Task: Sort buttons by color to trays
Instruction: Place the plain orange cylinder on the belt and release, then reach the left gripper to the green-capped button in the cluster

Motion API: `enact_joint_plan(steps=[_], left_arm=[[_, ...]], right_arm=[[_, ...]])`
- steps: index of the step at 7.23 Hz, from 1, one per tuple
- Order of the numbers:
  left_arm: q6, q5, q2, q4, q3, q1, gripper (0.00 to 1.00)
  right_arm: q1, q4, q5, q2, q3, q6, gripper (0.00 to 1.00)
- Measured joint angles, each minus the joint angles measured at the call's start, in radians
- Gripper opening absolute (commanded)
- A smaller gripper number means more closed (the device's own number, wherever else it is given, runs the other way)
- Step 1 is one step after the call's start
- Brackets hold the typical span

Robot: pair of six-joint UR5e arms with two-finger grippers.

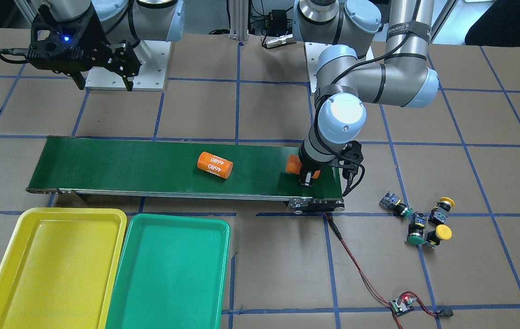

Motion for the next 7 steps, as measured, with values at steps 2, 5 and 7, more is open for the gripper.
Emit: enact_joint_plan(steps=[2, 5, 7], left_arm=[[0.005, -0.001, 0.002, 0.002, 0.005, 0.001, 0.92], [0.181, 0.0, 0.031, -0.008, 0.044, 0.022, 0.96], [0.408, 0.0, 0.084, -0.068, 0.074, 0.098, 0.99]], right_arm=[[0.0, 0.003, -0.001, -0.001, 0.003, 0.001, 1.0], [0.0, 0.005, -0.003, -0.001, 0.004, 0.001, 1.0], [0.0, 0.005, -0.009, -0.001, 0.007, 0.0, 1.0]])
